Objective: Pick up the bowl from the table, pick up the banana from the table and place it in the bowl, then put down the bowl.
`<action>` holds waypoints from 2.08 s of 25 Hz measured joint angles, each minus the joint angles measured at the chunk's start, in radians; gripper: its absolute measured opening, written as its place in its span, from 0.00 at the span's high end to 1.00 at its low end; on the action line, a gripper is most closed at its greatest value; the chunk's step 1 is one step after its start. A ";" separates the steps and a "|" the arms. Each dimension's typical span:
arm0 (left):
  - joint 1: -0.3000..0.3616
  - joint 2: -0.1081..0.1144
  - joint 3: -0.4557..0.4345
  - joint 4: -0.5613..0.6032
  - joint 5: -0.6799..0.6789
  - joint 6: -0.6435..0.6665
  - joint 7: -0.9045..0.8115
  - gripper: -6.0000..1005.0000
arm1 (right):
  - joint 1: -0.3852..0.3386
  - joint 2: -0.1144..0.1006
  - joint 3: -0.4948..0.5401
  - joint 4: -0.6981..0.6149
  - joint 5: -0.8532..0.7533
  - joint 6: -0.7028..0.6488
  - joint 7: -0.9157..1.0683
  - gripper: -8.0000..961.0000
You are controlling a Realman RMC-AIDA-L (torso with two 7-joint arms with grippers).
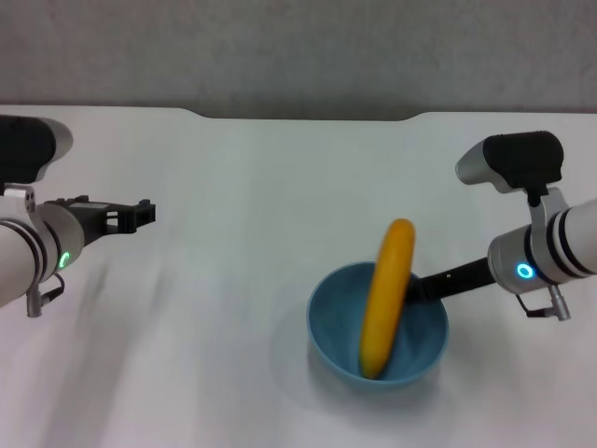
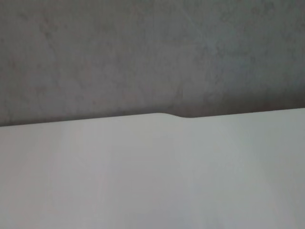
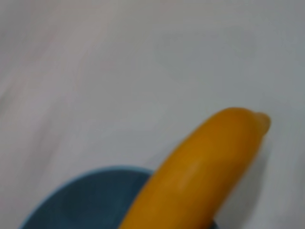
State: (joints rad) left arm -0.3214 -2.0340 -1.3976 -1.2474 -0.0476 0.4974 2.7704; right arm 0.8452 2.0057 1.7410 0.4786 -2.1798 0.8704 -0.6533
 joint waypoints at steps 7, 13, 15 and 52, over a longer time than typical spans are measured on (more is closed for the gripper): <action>-0.002 0.000 0.005 0.022 0.000 -0.001 -0.001 0.12 | -0.043 0.005 -0.003 0.070 0.007 -0.018 -0.038 0.76; 0.013 0.000 -0.002 0.023 -0.012 -0.019 -0.004 0.12 | -0.128 0.008 -0.023 0.196 0.013 -0.005 -0.063 0.51; 0.017 0.002 -0.004 0.026 -0.022 -0.024 -0.004 0.12 | -0.161 0.009 -0.039 0.253 0.014 0.014 -0.063 0.43; 0.114 0.002 0.081 0.514 -0.020 -1.075 -0.142 0.13 | -0.706 0.012 -0.168 0.121 1.689 0.165 -1.716 0.08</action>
State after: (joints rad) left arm -0.2076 -2.0323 -1.3170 -0.7333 -0.0672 -0.5780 2.6282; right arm 0.1390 2.0174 1.5733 0.5997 -0.4906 1.0355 -2.3690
